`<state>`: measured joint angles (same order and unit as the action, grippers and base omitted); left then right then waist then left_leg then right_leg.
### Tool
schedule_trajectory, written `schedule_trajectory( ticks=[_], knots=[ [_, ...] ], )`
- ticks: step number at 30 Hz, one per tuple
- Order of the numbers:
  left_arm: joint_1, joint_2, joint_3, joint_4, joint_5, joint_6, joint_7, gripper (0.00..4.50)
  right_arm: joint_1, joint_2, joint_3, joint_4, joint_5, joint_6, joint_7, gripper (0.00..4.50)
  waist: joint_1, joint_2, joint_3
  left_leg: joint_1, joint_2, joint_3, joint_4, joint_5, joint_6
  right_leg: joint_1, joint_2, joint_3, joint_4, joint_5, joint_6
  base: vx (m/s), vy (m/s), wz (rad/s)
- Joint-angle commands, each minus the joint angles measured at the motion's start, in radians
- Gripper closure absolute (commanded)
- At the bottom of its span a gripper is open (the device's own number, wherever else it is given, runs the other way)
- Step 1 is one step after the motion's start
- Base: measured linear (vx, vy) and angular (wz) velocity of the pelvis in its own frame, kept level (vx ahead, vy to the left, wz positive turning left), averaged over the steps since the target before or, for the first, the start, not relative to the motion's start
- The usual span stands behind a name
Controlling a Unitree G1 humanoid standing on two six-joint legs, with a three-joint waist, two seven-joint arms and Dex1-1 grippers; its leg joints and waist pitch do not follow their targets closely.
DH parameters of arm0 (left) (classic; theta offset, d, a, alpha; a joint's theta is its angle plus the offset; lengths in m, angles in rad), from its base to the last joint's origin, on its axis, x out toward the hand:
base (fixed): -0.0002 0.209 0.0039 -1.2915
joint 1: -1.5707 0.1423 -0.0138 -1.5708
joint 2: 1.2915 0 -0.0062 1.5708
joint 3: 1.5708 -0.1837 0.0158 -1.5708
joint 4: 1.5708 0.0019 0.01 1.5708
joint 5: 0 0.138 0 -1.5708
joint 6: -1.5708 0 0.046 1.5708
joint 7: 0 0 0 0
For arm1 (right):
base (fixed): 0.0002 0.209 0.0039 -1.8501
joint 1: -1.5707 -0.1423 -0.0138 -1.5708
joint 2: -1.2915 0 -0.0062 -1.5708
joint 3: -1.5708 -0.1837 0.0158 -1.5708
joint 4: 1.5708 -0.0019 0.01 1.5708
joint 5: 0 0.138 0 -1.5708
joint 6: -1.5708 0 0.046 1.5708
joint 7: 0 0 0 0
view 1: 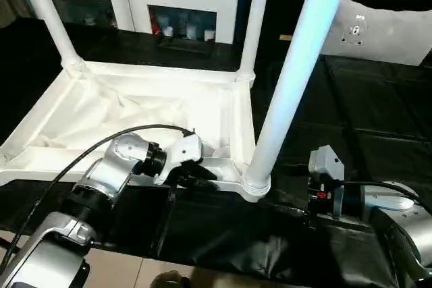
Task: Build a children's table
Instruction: Rotate leg to tighten
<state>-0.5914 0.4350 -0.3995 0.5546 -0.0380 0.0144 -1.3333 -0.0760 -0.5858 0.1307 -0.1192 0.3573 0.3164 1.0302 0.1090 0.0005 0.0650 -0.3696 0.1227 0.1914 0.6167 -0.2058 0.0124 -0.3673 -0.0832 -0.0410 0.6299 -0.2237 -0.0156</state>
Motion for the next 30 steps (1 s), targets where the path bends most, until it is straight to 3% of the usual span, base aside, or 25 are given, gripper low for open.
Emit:
schedule_trajectory(
  ticks=[1, 8, 13, 14, 16, 18, 22, 24, 27, 28, 29, 30],
  knots=[
    [-0.011, -0.005, -0.014, 0.020, 0.026, -0.008, 0.006, 3.74, -0.003, -0.003, 0.001, -0.025, -0.009, -0.006, -0.006, 0.00, -0.003, 0.005, -0.055, 0.024, 0.119, -0.058, -0.100, -0.299, -0.028, 0.023, -0.105, 0.056, -0.086, -0.179, -0.251, 0.000, 0.000, 0.00],
    [-0.023, -0.009, -0.028, 0.026, 0.044, -0.020, 0.003, 4.26, -0.026, -0.001, 0.016, -0.001, -0.029, -0.006, -0.013, 0.00, -0.002, 0.007, -0.056, 0.025, 0.121, -0.060, -0.103, -0.314, -0.033, 0.018, -0.105, 0.057, -0.091, -0.232, -0.230, 0.000, 0.000, 0.00],
    [-0.030, -0.008, -0.027, 0.035, 0.061, -0.066, -0.002, 4.45, -0.114, 0.019, 0.052, 0.079, -0.079, -0.033, -0.014, 0.00, -0.007, 0.010, -0.058, 0.025, 0.119, -0.060, -0.103, -0.316, -0.041, 0.016, -0.105, 0.057, -0.089, -0.222, -0.237, 0.000, 0.000, 0.00],
    [-0.030, -0.007, -0.028, 0.034, 0.060, -0.070, -0.006, 4.45, -0.132, 0.024, 0.053, 0.099, -0.082, -0.046, -0.009, 0.00, -0.009, 0.005, -0.057, 0.025, 0.120, -0.058, -0.103, -0.319, -0.043, 0.015, -0.104, 0.057, -0.090, -0.221, -0.238, 0.000, 0.000, 0.00],
    [-0.022, -0.002, -0.032, 0.020, 0.055, -0.090, -0.021, 4.45, -0.176, 0.034, 0.053, 0.149, -0.068, -0.062, 0.026, 0.00, -0.008, 0.008, -0.059, 0.025, 0.120, -0.058, -0.102, -0.313, -0.041, 0.015, -0.106, 0.056, -0.087, -0.209, -0.246, 0.000, 0.000, 0.00],
    [-0.013, 0.004, -0.034, 0.002, 0.048, -0.102, -0.035, 4.49, -0.196, 0.036, 0.054, 0.171, -0.052, -0.063, 0.062, 0.17, -0.007, 0.002, -0.061, 0.023, 0.121, -0.054, -0.101, -0.273, -0.025, 0.018, -0.104, 0.056, -0.082, -0.151, -0.254, 0.000, 0.000, 0.00],
    [0.001, 0.013, -0.039, -0.030, 0.039, -0.126, -0.067, 4.50, -0.221, 0.034, 0.063, 0.202, -0.029, -0.066, 0.127, 0.38, -0.005, 0.001, -0.067, 0.018, 0.119, -0.049, -0.094, -0.187, 0.018, 0.024, -0.103, 0.051, -0.070, -0.038, -0.273, 0.000, 0.000, 0.00],
    [0.010, 0.023, -0.041, -0.065, 0.030, -0.145, -0.096, 4.50, -0.250, 0.030, 0.083, 0.239, -0.009, -0.060, 0.215, 0.55, -0.001, -0.008, -0.071, 0.011, 0.119, -0.046, -0.086, -0.143, 0.056, 0.029, -0.106, 0.047, -0.063, -0.005, -0.285, 0.000, 0.000, 0.00],
    [0.013, 0.028, -0.039, -0.084, 0.024, -0.148, -0.109, 4.50, -0.270, 0.029, 0.099, 0.270, -0.001, -0.060, 0.272, 0.82, 0.009, -0.003, -0.077, 0.015, 0.122, -0.039, -0.079, -0.098, 0.076, 0.019, -0.100, 0.044, -0.056, 0.035, -0.294, 0.000, 0.000, 0.00],
    [0.014, 0.033, -0.039, -0.099, 0.022, -0.143, -0.115, 4.50, -0.284, 0.028, 0.110, 0.290, 0.000, -0.061, 0.305, 0.88, 0.011, -0.017, -0.077, 0.017, 0.122, -0.034, -0.079, -0.089, 0.085, 0.016, -0.096, 0.041, -0.056, 0.047, -0.298, 0.000, 0.000, 0.00],
    [0.015, 0.035, -0.039, -0.106, 0.021, -0.140, -0.117, 4.50, -0.289, 0.028, 0.114, 0.297, 0.000, -0.062, 0.318, 0.94, 0.014, -0.010, -0.075, 0.009, 0.121, -0.035, -0.078, -0.084, 0.092, 0.017, -0.099, 0.040, -0.051, 0.048, -0.304, 0.000, 0.000, 0.00],
    [0.017, 0.038, -0.040, -0.113, 0.021, -0.138, -0.118, 4.50, -0.295, 0.028, 0.120, 0.305, 0.001, -0.060, 0.333, 1.05, 0.019, -0.008, -0.072, 0.012, 0.123, -0.034, -0.079, -0.105, 0.086, 0.013, -0.099, 0.041, -0.057, 0.013, -0.295, 0.000, 0.000, 0.00]
  ],
)
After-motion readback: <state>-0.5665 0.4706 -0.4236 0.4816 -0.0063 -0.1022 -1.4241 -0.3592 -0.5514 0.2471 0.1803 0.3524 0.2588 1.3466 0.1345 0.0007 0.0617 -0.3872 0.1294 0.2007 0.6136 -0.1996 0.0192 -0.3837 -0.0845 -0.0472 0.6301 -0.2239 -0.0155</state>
